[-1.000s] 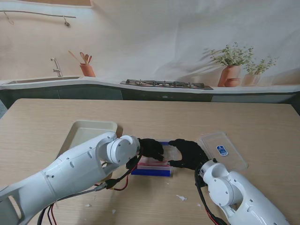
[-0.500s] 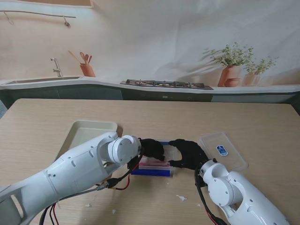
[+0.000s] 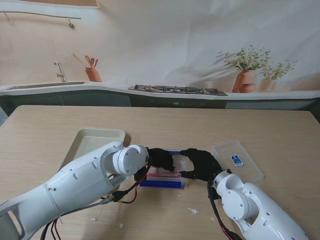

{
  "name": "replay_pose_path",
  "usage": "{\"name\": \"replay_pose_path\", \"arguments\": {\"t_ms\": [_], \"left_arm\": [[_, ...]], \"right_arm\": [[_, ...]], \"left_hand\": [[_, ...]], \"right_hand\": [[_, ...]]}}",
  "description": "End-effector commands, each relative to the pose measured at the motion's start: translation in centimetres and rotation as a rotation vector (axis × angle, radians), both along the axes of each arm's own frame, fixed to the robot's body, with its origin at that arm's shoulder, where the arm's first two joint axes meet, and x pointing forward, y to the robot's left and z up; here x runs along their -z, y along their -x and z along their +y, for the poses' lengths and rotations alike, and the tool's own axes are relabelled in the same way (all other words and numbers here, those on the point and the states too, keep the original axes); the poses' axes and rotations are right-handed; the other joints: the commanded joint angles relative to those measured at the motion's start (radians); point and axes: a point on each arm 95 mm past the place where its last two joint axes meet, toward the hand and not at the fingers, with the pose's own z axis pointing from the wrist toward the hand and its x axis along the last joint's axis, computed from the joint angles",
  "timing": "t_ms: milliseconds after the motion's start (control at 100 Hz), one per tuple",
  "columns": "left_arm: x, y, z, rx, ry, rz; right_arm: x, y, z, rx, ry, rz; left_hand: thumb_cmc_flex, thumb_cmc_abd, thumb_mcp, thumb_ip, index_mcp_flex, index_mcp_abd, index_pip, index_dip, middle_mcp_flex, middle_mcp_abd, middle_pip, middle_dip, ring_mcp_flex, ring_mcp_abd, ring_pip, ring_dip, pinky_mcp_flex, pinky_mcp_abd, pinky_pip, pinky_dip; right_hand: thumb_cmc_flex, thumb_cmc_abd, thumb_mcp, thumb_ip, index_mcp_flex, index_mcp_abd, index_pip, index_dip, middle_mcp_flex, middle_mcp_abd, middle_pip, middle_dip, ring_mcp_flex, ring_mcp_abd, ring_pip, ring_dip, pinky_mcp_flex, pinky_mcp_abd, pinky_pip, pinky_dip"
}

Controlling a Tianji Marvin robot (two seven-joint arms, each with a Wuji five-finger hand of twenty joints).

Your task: Separate the bacon slices onto the tray

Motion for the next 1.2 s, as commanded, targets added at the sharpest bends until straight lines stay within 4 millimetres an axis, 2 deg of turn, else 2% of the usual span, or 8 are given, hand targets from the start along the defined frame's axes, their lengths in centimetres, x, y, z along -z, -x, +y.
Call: {"name": "replay_pose_path", "arguments": {"t_ms": [0,340,390,470,530,680,850,1190], "left_arm": [[-0.5,0.3,-0.2,0.008,0.014,-0.001],[-1.3,0.5,-0.4,0.005,0.021,-0.009],[-1.2,0.4,-0.4,0.016,0.007,-0.02],[-0.9,0.3,-0.5,0.026,0.0,-0.034],[-0.7,0.3,-0.6,0.033,-0.006,-0.033],[0.0,0.4,-0.9,0.035,-0.01,0.004],[0.3,0.7,-0.9,0.034,-0.021,0.04],[0.9,1.1,-0.8,0.006,-0.022,0.098]], "right_arm": [[0.3,0.3,0.5,-0.008,-0.002,0.02],[0.3,0.2,0.5,-0.008,-0.002,0.022],[0.3,0.2,0.5,-0.01,-0.002,0.023],[0.3,0.2,0.6,-0.011,-0.002,0.024],[0.3,0.2,0.6,-0.01,-0.002,0.024],[0.3,0.3,0.5,-0.01,-0.003,0.024],[0.3,0.3,0.5,-0.01,-0.004,0.024],[0.3,0.3,0.5,-0.012,-0.004,0.023]], "left_hand": [[-0.019,-0.017,0.025,-0.031,-0.014,0.03,0.004,-0.005,0.02,-0.025,0.027,0.021,0.016,0.013,0.029,0.023,-0.022,0.002,-0.012,-0.013],[-0.026,-0.037,0.053,-0.036,-0.013,0.042,-0.019,-0.017,0.018,-0.023,0.021,0.058,0.014,0.021,0.048,0.048,-0.019,-0.006,-0.015,-0.019],[-0.028,-0.035,0.048,-0.036,-0.026,0.031,-0.03,-0.022,-0.013,-0.022,-0.043,0.01,-0.011,0.015,-0.001,0.017,-0.021,-0.016,-0.012,-0.018],[-0.025,-0.032,0.037,-0.036,-0.053,0.026,-0.047,-0.032,-0.081,-0.004,-0.183,-0.18,-0.075,0.006,-0.132,-0.089,-0.028,-0.033,-0.021,-0.024],[-0.026,-0.03,0.031,-0.036,-0.061,0.027,-0.055,-0.037,-0.124,0.012,-0.239,-0.287,-0.124,-0.002,-0.213,-0.164,-0.031,-0.043,-0.031,-0.03],[-0.028,-0.017,0.021,-0.037,-0.054,0.039,-0.058,-0.039,-0.146,0.033,-0.265,-0.334,-0.148,0.004,-0.253,-0.209,-0.035,-0.046,-0.047,-0.039],[-0.032,0.001,0.005,-0.038,0.011,0.036,-0.024,-0.025,-0.05,0.047,-0.209,-0.314,-0.059,0.025,-0.186,-0.178,-0.019,-0.009,-0.038,-0.034],[-0.025,-0.006,0.01,-0.034,0.018,0.045,0.017,0.002,0.012,0.042,-0.093,-0.193,0.016,0.038,-0.053,-0.049,0.004,0.008,0.021,0.0]], "right_hand": [[0.013,0.018,-0.017,0.027,-0.022,0.013,0.001,-0.004,-0.012,-0.034,0.005,0.0,-0.023,-0.03,0.002,0.005,-0.001,0.0,-0.026,0.025],[0.014,0.019,-0.016,0.027,-0.021,0.013,0.001,-0.004,-0.012,-0.033,0.005,0.0,-0.024,-0.03,0.002,0.005,-0.002,-0.001,-0.027,0.025],[0.014,0.018,-0.017,0.027,-0.022,0.013,0.001,-0.004,-0.012,-0.034,0.005,0.0,-0.023,-0.03,0.002,0.005,-0.001,0.0,-0.027,0.025],[0.013,0.018,-0.016,0.027,-0.022,0.013,0.001,-0.004,-0.013,-0.033,0.005,0.0,-0.024,-0.03,0.002,0.005,-0.001,0.0,-0.027,0.025],[0.014,0.017,-0.016,0.027,-0.022,0.013,0.001,-0.004,-0.013,-0.033,0.004,0.0,-0.024,-0.03,0.002,0.005,-0.001,-0.001,-0.027,0.025],[0.013,0.018,-0.016,0.027,-0.022,0.013,0.001,-0.004,-0.012,-0.033,0.004,0.0,-0.024,-0.03,0.002,0.005,-0.001,-0.001,-0.027,0.025],[0.014,0.016,-0.015,0.026,-0.022,0.013,0.001,-0.005,-0.012,-0.033,0.004,0.0,-0.023,-0.03,0.003,0.005,-0.001,0.0,-0.027,0.025],[0.013,0.017,-0.014,0.026,-0.023,0.014,0.001,-0.005,-0.012,-0.033,0.004,0.0,-0.024,-0.029,0.003,0.005,0.0,0.0,-0.027,0.025]]}}
